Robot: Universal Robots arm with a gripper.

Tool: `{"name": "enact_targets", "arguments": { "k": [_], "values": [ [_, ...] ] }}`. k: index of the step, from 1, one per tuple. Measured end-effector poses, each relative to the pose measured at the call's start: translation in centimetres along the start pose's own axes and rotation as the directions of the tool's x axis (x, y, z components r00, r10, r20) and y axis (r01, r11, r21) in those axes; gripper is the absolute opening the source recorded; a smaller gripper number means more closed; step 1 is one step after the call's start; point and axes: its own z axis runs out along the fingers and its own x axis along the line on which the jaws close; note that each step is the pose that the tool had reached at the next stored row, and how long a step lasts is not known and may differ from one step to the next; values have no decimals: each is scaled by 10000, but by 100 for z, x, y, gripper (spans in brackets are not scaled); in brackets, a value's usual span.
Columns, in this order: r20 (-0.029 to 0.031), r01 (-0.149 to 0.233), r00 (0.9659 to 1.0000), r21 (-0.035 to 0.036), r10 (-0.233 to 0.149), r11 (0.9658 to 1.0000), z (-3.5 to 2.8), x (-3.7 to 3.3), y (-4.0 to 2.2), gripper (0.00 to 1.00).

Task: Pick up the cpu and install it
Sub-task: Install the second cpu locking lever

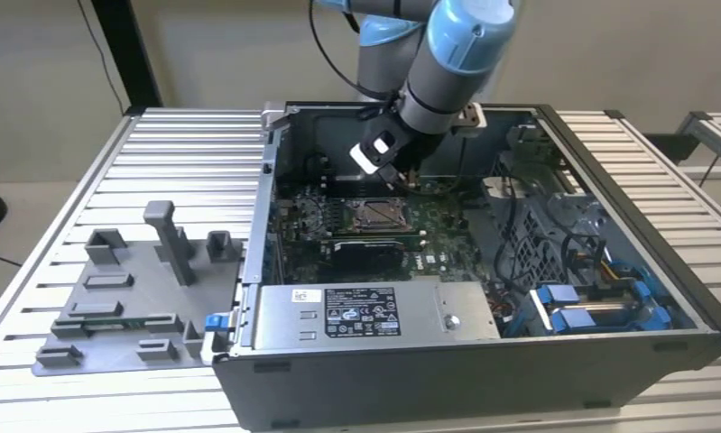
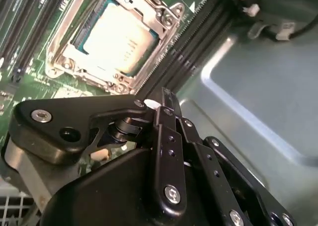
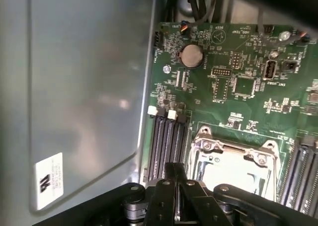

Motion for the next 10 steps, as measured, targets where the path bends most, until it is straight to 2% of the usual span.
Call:
{"name": "enact_targets", "arguments": {
  "k": [2, 3, 4, 6, 8, 10],
  "values": [
    [124, -22, 9999, 30, 21, 10000, -18, -5, 9, 0],
    [214, -35, 9998, 48, 34, 10000, -25, -11, 12, 0],
    [344, -55, 9994, 66, 52, 10000, -29, -19, 13, 0],
    [656, -94, 9978, 100, 87, 9999, -35, -31, 16, 0],
    [929, -130, 9956, 127, 118, 9998, -40, -38, 23, 0],
    [1148, -160, 9933, 148, 142, 9998, -48, -41, 37, 0]
  ]
}}
